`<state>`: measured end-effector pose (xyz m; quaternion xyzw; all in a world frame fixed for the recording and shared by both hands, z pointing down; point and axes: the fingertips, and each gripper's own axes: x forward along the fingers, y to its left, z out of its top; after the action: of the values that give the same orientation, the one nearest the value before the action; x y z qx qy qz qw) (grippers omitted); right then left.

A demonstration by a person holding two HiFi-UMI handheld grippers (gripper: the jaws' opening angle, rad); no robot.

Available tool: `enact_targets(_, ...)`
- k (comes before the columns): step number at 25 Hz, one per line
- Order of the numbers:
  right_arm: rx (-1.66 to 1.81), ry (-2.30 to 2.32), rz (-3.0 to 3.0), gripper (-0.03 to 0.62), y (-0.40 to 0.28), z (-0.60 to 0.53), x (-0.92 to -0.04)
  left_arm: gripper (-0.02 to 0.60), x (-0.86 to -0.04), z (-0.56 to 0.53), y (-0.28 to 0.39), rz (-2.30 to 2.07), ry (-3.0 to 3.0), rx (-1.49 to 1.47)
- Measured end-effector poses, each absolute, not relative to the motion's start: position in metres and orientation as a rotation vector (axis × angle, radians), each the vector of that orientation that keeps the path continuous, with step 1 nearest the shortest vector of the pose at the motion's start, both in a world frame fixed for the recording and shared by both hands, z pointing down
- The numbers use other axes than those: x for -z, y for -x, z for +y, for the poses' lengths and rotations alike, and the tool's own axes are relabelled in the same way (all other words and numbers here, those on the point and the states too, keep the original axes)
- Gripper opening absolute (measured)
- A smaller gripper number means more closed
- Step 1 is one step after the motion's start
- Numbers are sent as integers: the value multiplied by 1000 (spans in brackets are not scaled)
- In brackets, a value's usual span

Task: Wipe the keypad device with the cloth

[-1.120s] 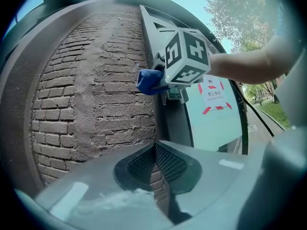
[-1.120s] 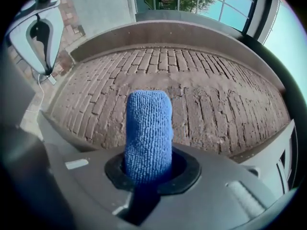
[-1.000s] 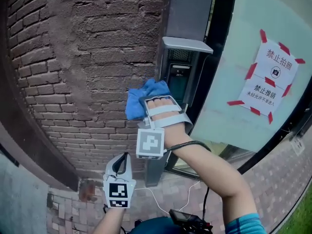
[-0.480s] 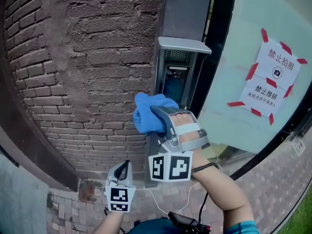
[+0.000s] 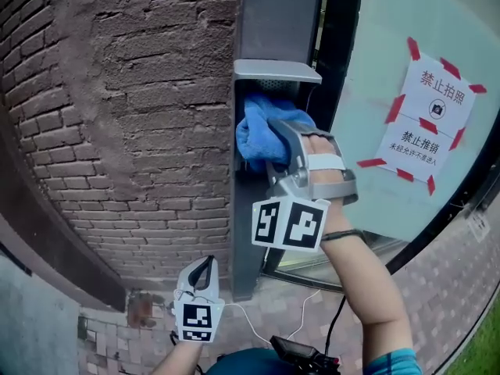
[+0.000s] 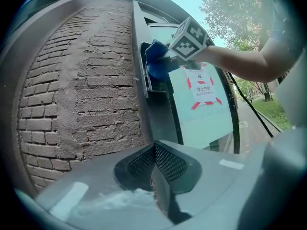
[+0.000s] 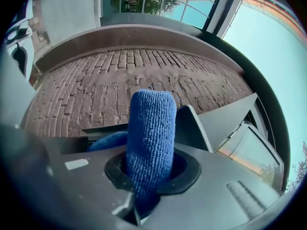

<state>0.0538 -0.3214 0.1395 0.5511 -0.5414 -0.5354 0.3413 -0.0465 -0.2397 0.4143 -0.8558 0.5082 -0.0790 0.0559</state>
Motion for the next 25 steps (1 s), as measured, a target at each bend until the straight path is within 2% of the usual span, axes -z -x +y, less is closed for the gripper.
enact_targets(16,1143,-1126,-1528,46,-53,-323,-294,-6,-447,-230,43,1563,2649,306)
enact_targets(25,1358,-1532,-1520,47,-71,-307,-133,-6,-456,-227,41,1573,2671,320)
